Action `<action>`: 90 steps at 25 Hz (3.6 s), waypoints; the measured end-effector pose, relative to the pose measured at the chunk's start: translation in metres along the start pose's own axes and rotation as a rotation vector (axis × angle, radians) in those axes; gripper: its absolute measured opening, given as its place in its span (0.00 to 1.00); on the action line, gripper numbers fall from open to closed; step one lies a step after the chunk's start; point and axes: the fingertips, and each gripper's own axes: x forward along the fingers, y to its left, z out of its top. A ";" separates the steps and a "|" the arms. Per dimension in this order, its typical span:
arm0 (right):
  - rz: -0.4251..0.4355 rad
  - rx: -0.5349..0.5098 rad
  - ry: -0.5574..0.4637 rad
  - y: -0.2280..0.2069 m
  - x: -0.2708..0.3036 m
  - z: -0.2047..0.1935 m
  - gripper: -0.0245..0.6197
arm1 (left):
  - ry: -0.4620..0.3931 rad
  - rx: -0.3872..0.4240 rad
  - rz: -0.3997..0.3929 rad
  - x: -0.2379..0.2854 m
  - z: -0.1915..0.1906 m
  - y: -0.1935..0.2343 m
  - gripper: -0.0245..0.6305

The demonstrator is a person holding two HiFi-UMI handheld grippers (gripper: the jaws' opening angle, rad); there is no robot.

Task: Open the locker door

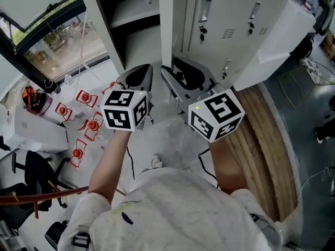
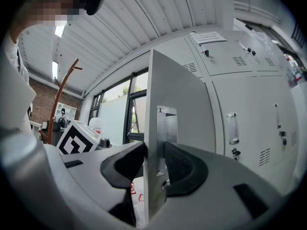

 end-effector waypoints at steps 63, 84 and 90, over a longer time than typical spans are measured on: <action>-0.587 0.099 -0.082 -0.176 -0.122 -0.002 0.18 | 0.049 0.045 -0.501 0.114 -0.010 -0.110 0.05; -0.447 0.031 -0.067 -0.226 -0.131 0.004 0.18 | 0.045 0.049 -0.362 0.152 0.012 -0.150 0.05; -0.455 -0.012 -0.034 -0.218 -0.130 0.004 0.18 | 0.047 0.056 -0.358 0.147 0.011 -0.154 0.05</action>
